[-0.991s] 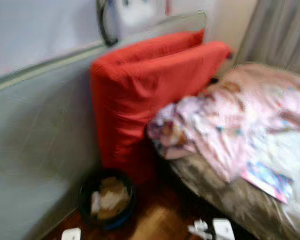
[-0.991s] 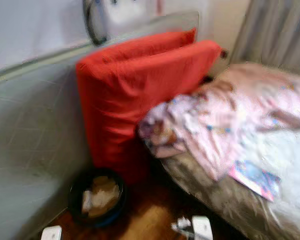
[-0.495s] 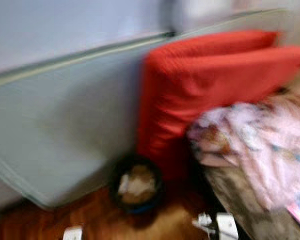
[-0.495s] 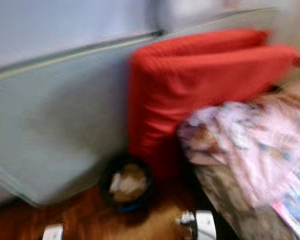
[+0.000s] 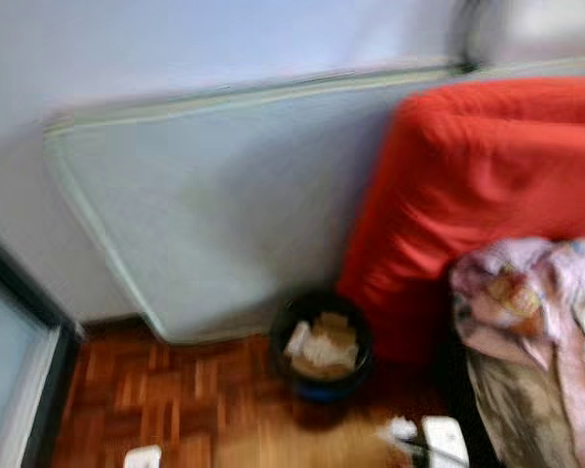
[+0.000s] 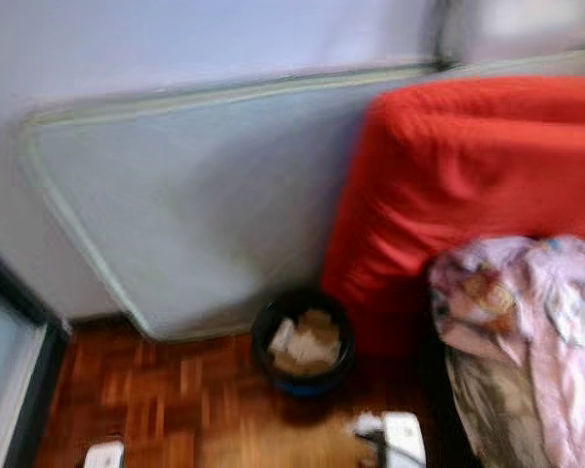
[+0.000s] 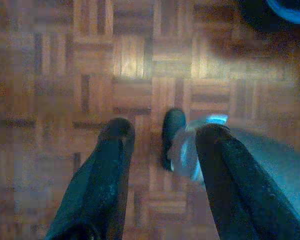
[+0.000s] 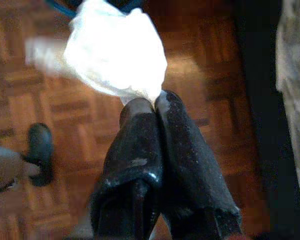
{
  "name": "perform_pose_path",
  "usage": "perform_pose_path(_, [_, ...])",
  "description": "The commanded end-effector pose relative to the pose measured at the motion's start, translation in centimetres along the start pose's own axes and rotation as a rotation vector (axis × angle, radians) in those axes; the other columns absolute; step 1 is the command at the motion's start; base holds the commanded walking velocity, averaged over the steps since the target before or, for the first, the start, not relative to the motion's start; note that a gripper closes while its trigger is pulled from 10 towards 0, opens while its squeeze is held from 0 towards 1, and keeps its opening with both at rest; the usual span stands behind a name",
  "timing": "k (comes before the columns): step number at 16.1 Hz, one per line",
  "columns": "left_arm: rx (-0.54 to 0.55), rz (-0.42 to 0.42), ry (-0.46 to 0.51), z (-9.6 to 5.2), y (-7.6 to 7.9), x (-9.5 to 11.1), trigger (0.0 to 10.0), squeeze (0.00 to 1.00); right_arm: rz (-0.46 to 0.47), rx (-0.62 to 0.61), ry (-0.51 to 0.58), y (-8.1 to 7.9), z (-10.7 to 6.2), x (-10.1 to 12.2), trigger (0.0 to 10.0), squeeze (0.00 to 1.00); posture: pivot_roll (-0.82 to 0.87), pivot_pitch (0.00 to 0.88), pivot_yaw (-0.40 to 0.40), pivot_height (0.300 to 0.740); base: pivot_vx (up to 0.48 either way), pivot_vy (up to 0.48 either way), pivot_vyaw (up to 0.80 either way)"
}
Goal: Clean up the room
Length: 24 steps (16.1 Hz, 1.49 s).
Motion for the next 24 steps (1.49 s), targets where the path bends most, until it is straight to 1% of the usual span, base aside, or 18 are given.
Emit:
perform_pose_path(1, [0.004, -0.003, 0.013, 0.1, 0.0, 0.4, 10.0, 0.00, 0.012, 0.003, -0.008, -0.1, -0.1, -0.3, 10.0, 0.00, 0.01, 0.000, 0.014, 0.735, 0.000, 0.000, 0.00])
perform_pose_path(5, [0.004, 0.000, 0.011, 0.1, 0.0, 0.4, 10.0, 0.00, 0.018, 0.014, -0.010, -0.4, -0.1, -0.5, 10.0, 0.00, 0.01, 0.000, 0.018, 0.735, 0.000, 0.000, 0.00])
perform_pose_path(7, [0.004, 0.001, 0.014, 0.1, -0.1, 0.6, 10.0, 0.00, 0.020, 0.006, -0.016, -0.2, -0.1, -0.7, 10.0, 0.00, 0.01, 0.000, 0.018, 0.735, 0.000, 0.000, 0.00])
perform_pose_path(9, [0.006, -0.001, 0.017, 0.1, -0.1, 0.6, 10.0, 0.00, -0.005, 0.001, -0.035, 0.1, -0.3, -1.2, 10.0, 0.00, 0.01, 0.000, 0.018, 0.735, 0.000, 0.000, 0.00])
perform_pose_path(11, [0.006, 0.000, 0.014, 0.1, -0.2, 0.7, 10.0, 0.00, -0.031, 0.002, -0.030, 0.4, -0.3, -1.2, 10.0, 0.00, 0.01, 0.000, 0.020, 0.735, 0.000, 0.000, 0.80])
perform_pose_path(12, [0.005, 0.001, 0.013, 0.1, -0.2, 0.7, 10.0, 0.00, -0.020, 0.002, -0.032, 0.3, -0.3, -1.2, 10.0, 0.00, 0.00, 0.000, 0.020, 0.735, 0.000, 0.000, 0.80])
perform_pose_path(14, [0.006, -0.001, 0.011, 0.1, -0.2, 0.7, 10.0, 0.00, 0.013, -0.006, -0.029, 0.3, -0.3, -1.3, 10.0, 0.00, 0.00, 0.000, 0.021, 0.735, 0.000, 0.000, 0.00])
perform_pose_path(18, [0.010, -0.007, 0.012, 0.1, -0.2, 0.7, 10.0, 0.00, 0.017, -0.006, -0.031, 0.6, -0.4, -1.4, 10.0, 0.00, 0.01, 0.000, 0.020, 0.735, 0.000, 0.000, 0.00])
perform_pose_path(22, [0.010, -0.009, 0.016, 0.2, -0.1, 0.7, 10.0, 0.00, -0.012, -0.004, -0.036, 1.1, -0.6, -1.7, 10.0, 0.00, 0.01, 0.000, 0.016, 0.735, 0.000, 0.000, 0.00])
perform_pose_path(23, [0.010, -0.010, 0.016, 0.2, -0.1, 0.7, 10.0, 0.00, -0.024, -0.003, -0.035, 1.1, -0.6, -1.7, 10.0, 0.00, 0.01, 0.000, 0.016, 0.735, 0.000, 0.000, 0.59])
perform_pose_path(24, [0.010, -0.011, 0.016, 0.2, -0.1, 0.7, 10.0, 0.00, -0.023, 0.000, -0.033, 0.9, -0.6, -1.6, 10.0, 0.00, 0.01, 0.000, 0.015, 0.735, 0.000, 0.000, 0.75])
Point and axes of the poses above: a point about 5 cm out from each wrist's last joint towards the gripper, its own z axis pointing out of the wrist towards the gripper, its own x axis along the axis of the wrist's last joint, y = z × x, the point moved 2 cm from there along z, pointing out of the wrist towards the gripper, and after that the axes turned 4 degrees about z, right-handed, at the moved point
